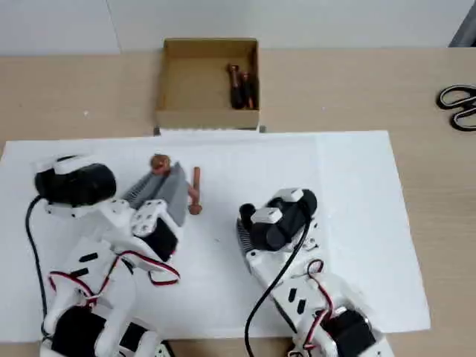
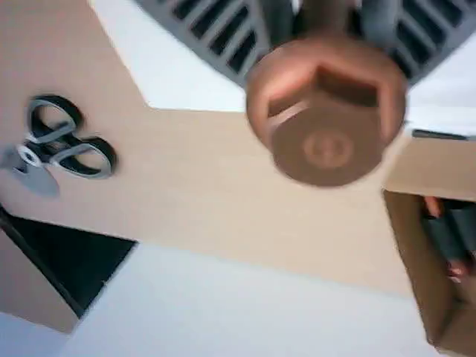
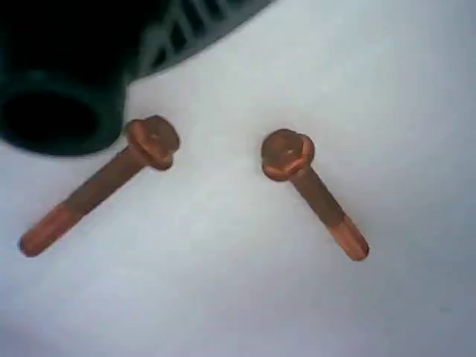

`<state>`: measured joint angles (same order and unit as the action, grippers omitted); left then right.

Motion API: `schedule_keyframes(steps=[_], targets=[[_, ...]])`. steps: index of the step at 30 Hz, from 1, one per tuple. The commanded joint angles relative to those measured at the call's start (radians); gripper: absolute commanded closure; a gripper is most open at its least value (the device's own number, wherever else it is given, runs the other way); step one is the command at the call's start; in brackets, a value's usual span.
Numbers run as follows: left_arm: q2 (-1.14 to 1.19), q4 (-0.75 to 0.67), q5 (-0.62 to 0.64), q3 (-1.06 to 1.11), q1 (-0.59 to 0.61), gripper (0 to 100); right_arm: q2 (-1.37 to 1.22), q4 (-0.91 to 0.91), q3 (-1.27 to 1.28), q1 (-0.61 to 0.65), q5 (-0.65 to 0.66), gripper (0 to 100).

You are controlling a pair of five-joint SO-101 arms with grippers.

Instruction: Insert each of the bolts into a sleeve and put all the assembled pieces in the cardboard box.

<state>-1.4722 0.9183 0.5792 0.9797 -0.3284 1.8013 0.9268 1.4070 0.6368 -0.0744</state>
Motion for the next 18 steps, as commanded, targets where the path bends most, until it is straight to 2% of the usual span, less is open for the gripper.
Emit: schedule_keyframes(steps=[1,5,12,18], targets=[[-0.009,-0.032,0.028,0.015,-0.052,100,0.01,-0.039,-0.006,0.007,-0.005,99.5],[-0.009,-0.054,0.035,0.042,-0.11,100,0.01,-0.033,-0.006,0.007,-0.005,99.5],[-0.009,-0.21,0.035,0.125,-0.169,100,0.01,-0.031,-0.003,0.073,0.003,99.5],[-0.009,-0.215,0.034,0.134,-0.187,100,0.01,-0.031,-0.005,0.079,0.061,99.5]])
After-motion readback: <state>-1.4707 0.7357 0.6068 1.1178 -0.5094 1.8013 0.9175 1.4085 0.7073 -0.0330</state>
